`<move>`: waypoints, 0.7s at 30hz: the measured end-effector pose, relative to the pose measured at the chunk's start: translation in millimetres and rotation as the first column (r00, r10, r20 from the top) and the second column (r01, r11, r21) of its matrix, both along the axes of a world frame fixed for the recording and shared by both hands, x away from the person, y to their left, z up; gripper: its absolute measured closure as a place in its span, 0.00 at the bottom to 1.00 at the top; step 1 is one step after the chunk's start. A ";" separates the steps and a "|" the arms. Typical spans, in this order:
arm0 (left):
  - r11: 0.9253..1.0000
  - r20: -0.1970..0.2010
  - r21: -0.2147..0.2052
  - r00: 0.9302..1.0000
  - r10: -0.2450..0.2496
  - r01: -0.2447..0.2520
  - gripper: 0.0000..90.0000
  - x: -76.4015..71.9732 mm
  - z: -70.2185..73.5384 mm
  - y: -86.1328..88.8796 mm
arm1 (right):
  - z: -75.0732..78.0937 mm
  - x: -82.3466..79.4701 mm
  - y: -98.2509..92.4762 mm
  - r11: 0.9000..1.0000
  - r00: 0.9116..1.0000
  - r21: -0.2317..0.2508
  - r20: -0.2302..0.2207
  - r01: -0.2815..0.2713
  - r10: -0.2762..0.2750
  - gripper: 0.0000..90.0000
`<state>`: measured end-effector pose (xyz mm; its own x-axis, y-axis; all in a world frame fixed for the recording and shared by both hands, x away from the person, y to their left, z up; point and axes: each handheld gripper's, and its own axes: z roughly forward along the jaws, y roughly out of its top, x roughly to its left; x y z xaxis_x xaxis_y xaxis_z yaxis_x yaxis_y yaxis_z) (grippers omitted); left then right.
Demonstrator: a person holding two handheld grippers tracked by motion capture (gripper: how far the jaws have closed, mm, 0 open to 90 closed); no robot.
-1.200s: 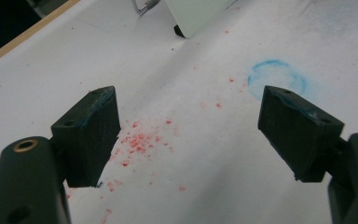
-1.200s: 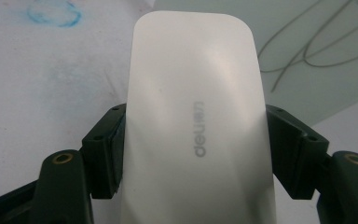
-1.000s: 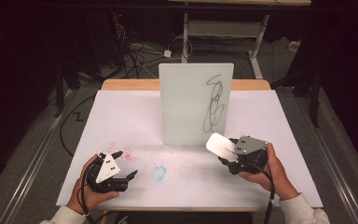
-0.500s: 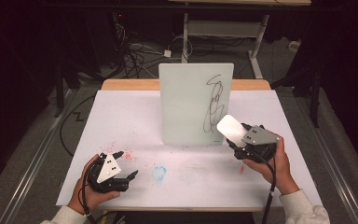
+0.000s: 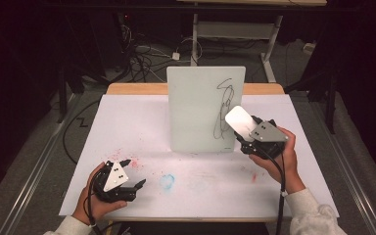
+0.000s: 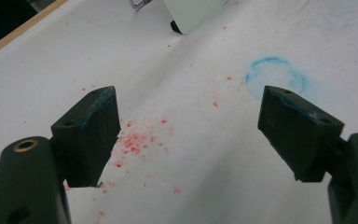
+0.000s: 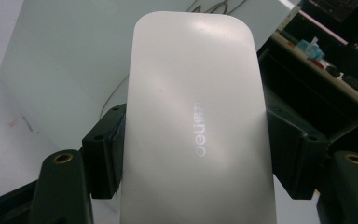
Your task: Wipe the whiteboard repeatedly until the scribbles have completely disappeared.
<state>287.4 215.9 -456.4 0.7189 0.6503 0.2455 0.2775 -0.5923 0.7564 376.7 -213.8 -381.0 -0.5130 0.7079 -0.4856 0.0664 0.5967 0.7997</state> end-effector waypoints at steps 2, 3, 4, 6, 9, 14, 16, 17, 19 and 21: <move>1.000 -0.001 0.000 1.000 0.001 -0.001 0.22 -0.3 0.0 0.1 | 1.9 3.9 5.5 1.000 1.000 -0.027 0.026 0.006 -0.006 0.34; 1.000 -0.001 -0.001 1.000 0.002 -0.002 0.22 -0.4 0.1 0.2 | 2.5 5.0 7.8 0.999 0.999 -0.038 0.040 0.014 -0.012 0.34; 1.000 0.000 -0.001 1.000 0.002 -0.002 0.22 -0.5 0.2 0.4 | 3.7 6.6 11.0 0.998 0.997 -0.058 0.069 0.029 -0.025 0.34; 1.000 0.001 -0.002 1.000 0.004 -0.004 0.22 -0.3 0.0 0.5 | 5.9 9.1 14.6 0.996 0.994 -0.070 0.101 0.048 -0.041 0.34; 1.000 -0.001 -0.001 1.000 0.004 -0.004 0.22 -0.1 -0.3 0.2 | 7.3 13.5 21.6 0.993 0.987 -0.091 0.150 0.073 -0.059 0.34; 1.000 0.001 0.012 1.000 0.006 -0.006 0.23 -0.5 -0.3 -0.7 | -1.4 17.7 28.4 0.990 0.984 -0.115 0.162 0.087 -0.068 0.34; 1.000 0.002 0.010 1.000 0.005 -0.005 0.23 -0.5 -0.4 -1.0 | -8.0 17.7 31.3 0.985 0.984 -0.143 0.163 0.095 -0.071 0.34; 1.000 0.002 0.010 1.000 0.005 -0.005 0.23 -0.5 -0.4 -1.0 | -11.3 17.5 32.6 0.983 0.983 -0.158 0.171 0.098 -0.071 0.34; 1.000 0.001 0.012 1.000 0.004 -0.004 0.23 -0.5 -0.4 -0.9 | -17.6 17.7 34.4 0.981 0.985 -0.172 0.160 0.093 -0.065 0.34; 1.000 0.002 0.010 1.000 0.004 -0.004 0.23 -0.5 -0.2 -0.6 | -24.1 17.9 35.9 0.979 0.985 -0.179 0.157 0.094 -0.066 0.34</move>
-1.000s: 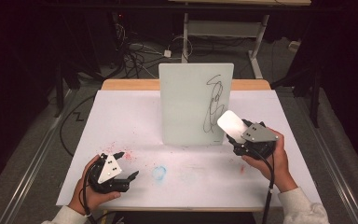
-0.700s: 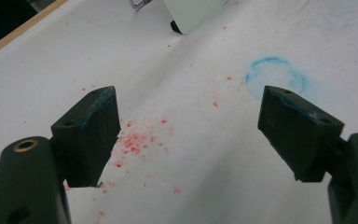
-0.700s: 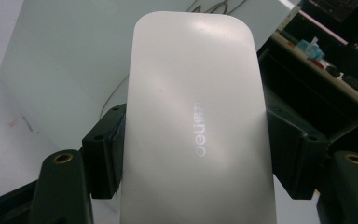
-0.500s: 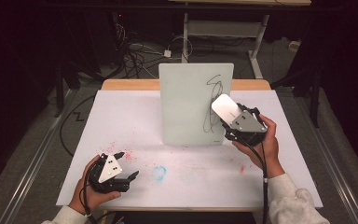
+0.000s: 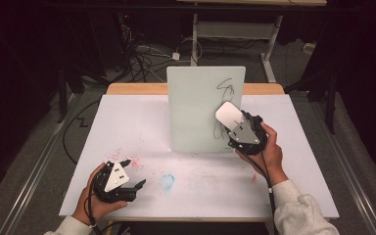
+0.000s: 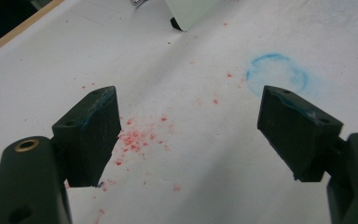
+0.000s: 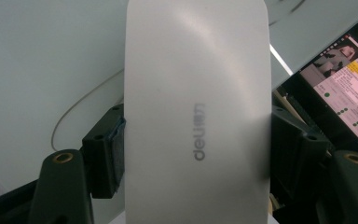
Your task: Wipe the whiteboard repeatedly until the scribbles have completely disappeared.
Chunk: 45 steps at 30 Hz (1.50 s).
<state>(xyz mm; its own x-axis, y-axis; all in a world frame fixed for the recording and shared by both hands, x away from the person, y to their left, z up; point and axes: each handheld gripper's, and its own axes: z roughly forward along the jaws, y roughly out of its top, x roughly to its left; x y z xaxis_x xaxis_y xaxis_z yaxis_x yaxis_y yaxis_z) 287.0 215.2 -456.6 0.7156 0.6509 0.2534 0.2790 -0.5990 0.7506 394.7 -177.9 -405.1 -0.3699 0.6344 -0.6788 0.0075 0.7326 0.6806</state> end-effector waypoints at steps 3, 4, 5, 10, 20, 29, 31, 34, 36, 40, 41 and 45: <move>1.000 0.002 -0.001 1.000 0.001 -0.001 0.23 -0.1 0.0 0.0 | -10.8 0.3 2.9 1.000 1.000 -0.014 -0.020 -0.004 0.003 0.34; 1.000 0.001 0.000 1.000 0.000 0.000 0.23 -0.1 -0.1 -0.1 | -13.3 0.3 3.4 1.000 1.000 -0.020 -0.017 -0.005 0.004 0.34; 1.000 0.001 0.000 1.000 0.000 0.000 0.23 0.0 -0.1 -0.1 | -17.5 -0.2 4.5 0.999 1.000 -0.031 -0.018 -0.012 0.011 0.34; 1.000 0.001 0.003 1.000 -0.001 0.001 0.23 -0.6 0.2 -0.3 | -32.8 -4.3 9.8 0.998 1.000 -0.063 -0.011 -0.018 0.018 0.34; 1.000 0.002 0.007 1.000 -0.007 0.007 0.23 -1.2 0.5 -0.2 | -48.7 -8.8 17.6 0.987 0.998 -0.152 -0.042 -0.054 0.048 0.34; 1.000 0.001 0.003 1.000 -0.015 0.015 0.23 -1.1 -0.2 -0.6 | -6.0 5.9 8.9 0.999 1.000 -0.037 0.022 0.022 -0.021 0.34; 1.000 0.000 0.002 1.000 -0.014 0.014 0.23 -0.9 0.4 0.3 | -10.3 4.1 10.8 0.998 0.999 -0.052 0.022 0.028 -0.027 0.34; 1.000 0.006 0.001 1.000 -0.013 0.013 0.23 -1.3 0.7 0.2 | -26.0 -1.4 14.7 0.998 1.000 -0.070 -0.024 -0.003 0.002 0.34; 1.000 0.012 0.000 1.000 -0.011 0.011 0.23 -1.8 1.1 0.1 | -38.8 -5.6 18.0 0.995 0.998 -0.094 -0.056 -0.028 0.023 0.34; 1.000 0.030 0.004 0.999 0.011 -0.011 0.23 -1.7 2.7 1.1 | -62.1 -13.0 25.9 0.987 0.993 -0.147 -0.105 -0.066 0.051 0.34; 1.000 0.032 0.001 0.999 0.014 -0.014 0.23 -1.6 3.1 1.6 | -63.7 -13.3 26.3 0.985 0.992 -0.159 -0.112 -0.074 0.057 0.34; 1.000 0.040 -0.004 0.999 0.020 -0.020 0.23 -2.1 4.2 2.6 | -61.8 -11.3 24.0 0.985 0.989 -0.146 -0.124 -0.093 0.075 0.34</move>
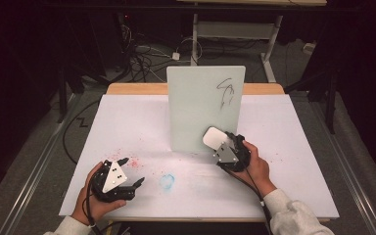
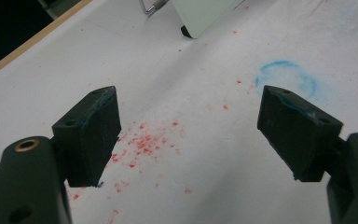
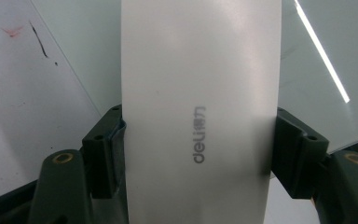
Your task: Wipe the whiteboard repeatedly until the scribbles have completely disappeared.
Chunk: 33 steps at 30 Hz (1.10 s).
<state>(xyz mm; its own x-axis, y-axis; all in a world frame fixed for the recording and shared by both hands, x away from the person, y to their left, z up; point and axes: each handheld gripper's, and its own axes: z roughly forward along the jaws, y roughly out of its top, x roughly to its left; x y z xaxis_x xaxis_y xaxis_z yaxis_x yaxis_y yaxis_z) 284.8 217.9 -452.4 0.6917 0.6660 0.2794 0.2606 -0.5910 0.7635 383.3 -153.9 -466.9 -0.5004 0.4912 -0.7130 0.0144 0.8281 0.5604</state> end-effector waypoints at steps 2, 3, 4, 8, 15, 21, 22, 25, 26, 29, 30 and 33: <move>1.000 0.000 0.006 1.000 -0.002 0.002 0.23 0.0 -0.2 -0.3 | 4.4 3.1 -3.0 0.999 0.999 -0.005 0.040 0.032 -0.031 0.34; 1.000 0.000 0.006 1.000 -0.004 0.004 0.23 -0.1 -0.4 -0.6 | 7.4 4.9 -4.8 0.999 0.998 0.003 0.047 0.042 -0.042 0.34; 1.000 -0.001 0.006 1.000 -0.004 0.004 0.23 -0.1 -0.4 -0.7 | 12.4 7.8 -7.9 0.998 0.997 0.022 0.055 0.056 -0.057 0.34; 1.000 -0.004 0.007 1.000 -0.004 0.004 0.23 0.7 -0.9 -0.5 | 14.4 8.5 -9.9 0.996 0.995 0.037 0.053 0.083 -0.085 0.34; 1.000 -0.004 0.008 1.000 -0.005 0.005 0.23 0.2 -0.9 -1.3 | -11.4 0.3 4.6 0.998 0.999 -0.059 0.021 0.027 -0.026 0.34; 1.000 -0.005 0.012 1.000 -0.005 0.005 0.23 0.7 -1.5 -1.8 | -8.5 1.6 5.4 0.995 0.995 -0.089 0.083 0.054 -0.046 0.35; 1.000 -0.004 0.013 1.000 -0.006 0.006 0.23 0.6 -1.5 -1.9 | -6.6 2.5 5.1 0.993 0.991 -0.091 0.120 0.072 -0.061 0.34; 1.000 -0.005 0.011 1.000 -0.004 0.004 0.23 1.0 -1.4 -1.8 | 4.4 6.5 1.8 0.992 0.981 -0.061 0.167 0.113 -0.102 0.34; 1.000 -0.005 0.012 1.000 -0.004 0.004 0.23 1.0 -1.5 -1.8 | 8.8 7.6 0.2 0.990 0.975 -0.045 0.183 0.134 -0.123 0.34; 1.000 -0.006 0.011 1.000 -0.003 0.004 0.23 1.1 -1.6 -1.7 | 13.0 9.4 -3.0 0.988 0.972 -0.012 0.183 0.151 -0.146 0.34; 1.000 -0.006 0.012 1.000 -0.004 0.004 0.23 1.1 -1.6 -1.8 | 12.8 9.0 -3.2 0.988 0.973 -0.015 0.180 0.151 -0.145 0.34; 1.000 -0.004 0.014 1.000 -0.004 0.004 0.23 0.9 -1.4 -2.2 | 6.2 6.7 0.1 0.993 0.984 -0.031 0.141 0.116 -0.110 0.34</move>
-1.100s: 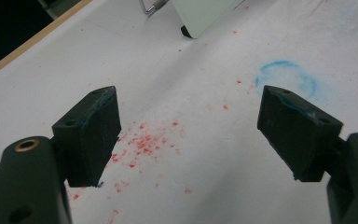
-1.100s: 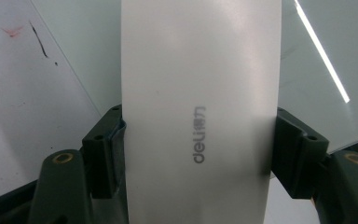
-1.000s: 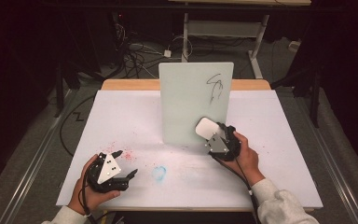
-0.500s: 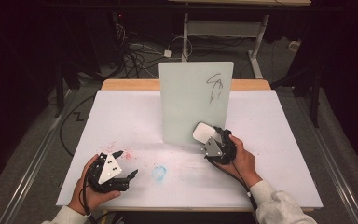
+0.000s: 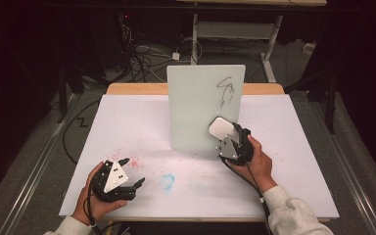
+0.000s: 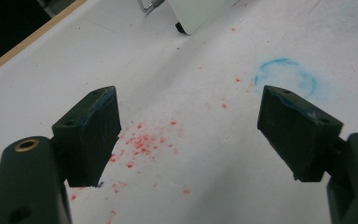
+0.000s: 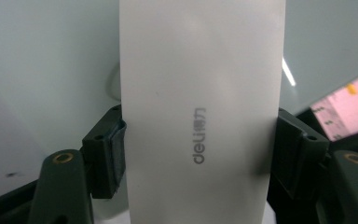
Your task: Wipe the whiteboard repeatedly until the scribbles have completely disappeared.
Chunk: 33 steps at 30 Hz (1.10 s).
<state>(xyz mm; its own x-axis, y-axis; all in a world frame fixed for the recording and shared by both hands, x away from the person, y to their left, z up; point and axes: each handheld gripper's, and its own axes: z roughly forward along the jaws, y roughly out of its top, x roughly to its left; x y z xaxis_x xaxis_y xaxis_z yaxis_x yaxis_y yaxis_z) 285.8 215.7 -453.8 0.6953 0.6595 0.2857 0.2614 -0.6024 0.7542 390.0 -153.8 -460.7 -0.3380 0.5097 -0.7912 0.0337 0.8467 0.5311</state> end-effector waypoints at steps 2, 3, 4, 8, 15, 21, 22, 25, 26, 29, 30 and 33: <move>1.000 -0.001 -0.003 1.000 -0.001 0.001 0.23 -0.1 0.1 0.0 | -6.4 -2.1 4.2 0.999 1.000 -0.031 -0.018 -0.018 0.018 0.34; 1.000 -0.001 -0.003 1.000 0.000 0.000 0.23 0.0 0.0 -0.1 | -10.6 -3.5 6.9 0.999 0.999 -0.036 -0.030 -0.028 0.027 0.34; 1.000 -0.002 -0.004 1.000 0.001 -0.001 0.23 0.3 -0.2 -0.2 | -12.5 -3.9 8.2 0.999 0.998 -0.030 -0.040 -0.043 0.041 0.34; 1.000 -0.004 -0.003 1.000 -0.002 0.002 0.23 0.7 -0.5 -1.4 | -17.6 -5.4 21.6 0.998 0.997 -0.024 -0.051 -0.065 0.064 0.34; 1.000 -0.006 -0.010 1.000 -0.002 0.002 0.23 0.6 -0.6 -0.8 | -16.0 -5.1 44.3 0.997 0.997 -0.004 -0.020 -0.072 0.072 0.34; 1.000 -0.002 -0.013 1.000 -0.002 0.002 0.23 0.1 0.2 0.3 | -10.6 -3.7 47.1 0.993 1.000 0.118 0.004 -0.015 0.014 0.34; 1.000 -0.002 -0.013 1.000 -0.001 0.001 0.23 0.0 0.3 0.7 | -10.7 -3.7 45.5 0.989 1.000 0.147 0.004 0.011 -0.011 0.34; 1.000 -0.004 -0.012 1.000 -0.002 0.002 0.23 0.2 0.0 0.7 | -11.6 -4.2 38.9 0.980 0.998 0.191 -0.019 0.058 -0.055 0.34; 1.000 -0.007 -0.011 1.000 -0.004 0.004 0.23 0.1 -0.1 0.4 | -12.8 -4.4 36.5 0.977 0.998 0.200 -0.027 0.069 -0.064 0.34; 1.000 -0.007 -0.005 1.000 -0.006 0.006 0.23 -0.2 -0.1 -0.2 | -18.6 -5.7 28.5 0.971 0.994 0.211 -0.031 0.110 -0.106 0.34; 1.000 -0.007 -0.005 1.000 -0.006 0.006 0.23 -0.2 0.1 -0.1 | -19.8 -5.8 25.6 0.968 0.993 0.219 -0.035 0.120 -0.115 0.34; 1.000 -0.005 -0.007 1.000 -0.005 0.005 0.23 -0.3 0.3 0.3 | -19.8 -5.5 17.5 0.954 0.988 0.256 -0.046 0.153 -0.146 0.34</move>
